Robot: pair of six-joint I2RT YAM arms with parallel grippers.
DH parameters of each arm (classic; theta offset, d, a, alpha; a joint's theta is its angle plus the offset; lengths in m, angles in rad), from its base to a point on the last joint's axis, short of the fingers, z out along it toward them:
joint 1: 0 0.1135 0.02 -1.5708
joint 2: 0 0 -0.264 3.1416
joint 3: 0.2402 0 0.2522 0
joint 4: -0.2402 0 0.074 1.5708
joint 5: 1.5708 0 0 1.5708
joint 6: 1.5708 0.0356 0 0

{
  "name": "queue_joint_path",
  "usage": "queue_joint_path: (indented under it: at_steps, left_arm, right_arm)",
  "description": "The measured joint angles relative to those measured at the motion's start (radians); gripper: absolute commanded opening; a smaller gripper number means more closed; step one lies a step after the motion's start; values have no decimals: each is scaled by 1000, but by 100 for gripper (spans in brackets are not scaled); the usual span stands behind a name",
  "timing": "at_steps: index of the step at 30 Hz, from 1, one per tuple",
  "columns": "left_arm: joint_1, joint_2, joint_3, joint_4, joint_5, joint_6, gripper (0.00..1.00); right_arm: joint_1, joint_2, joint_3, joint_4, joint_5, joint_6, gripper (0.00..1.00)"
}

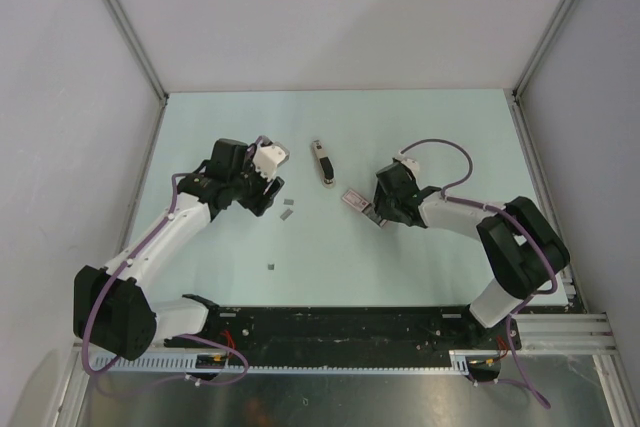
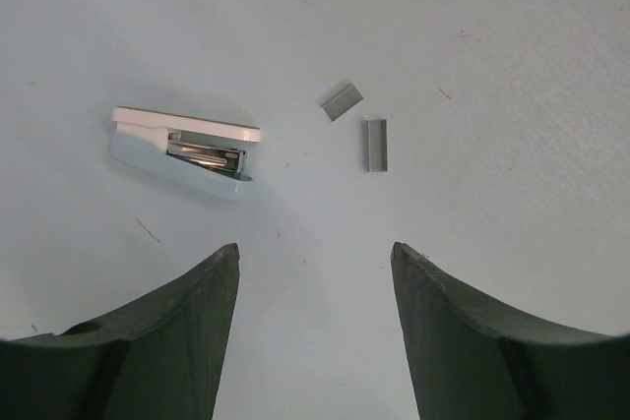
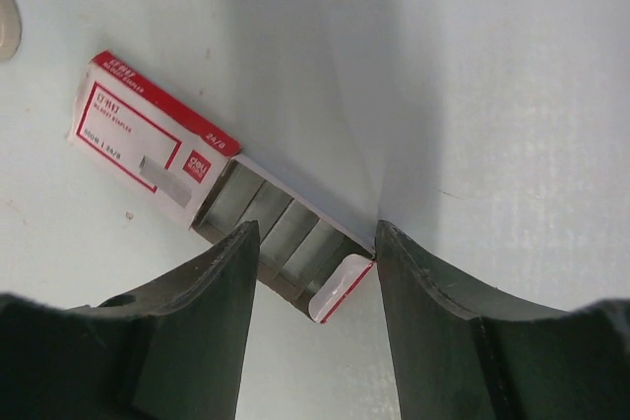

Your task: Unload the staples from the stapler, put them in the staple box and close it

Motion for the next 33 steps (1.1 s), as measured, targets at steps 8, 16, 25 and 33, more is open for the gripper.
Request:
queue_joint_path:
  at_steps: [8, 16, 25, 33]
  left_arm:
    - [0, 0, -1, 0, -8, 1, 68]
    - [0, 0, -1, 0, -23, 1, 68]
    - [0, 0, -1, 0, -26, 1, 68]
    - [0, 0, -1, 0, -36, 2, 68]
  right_arm:
    - [-23, 3, -3, 42, -119, -109, 59]
    - [-144, -2, 9, 20, -199, -140, 60]
    - [-137, 54, 127, -16, -154, -136, 52]
    - [-81, 216, 259, -3, -112, -116, 36]
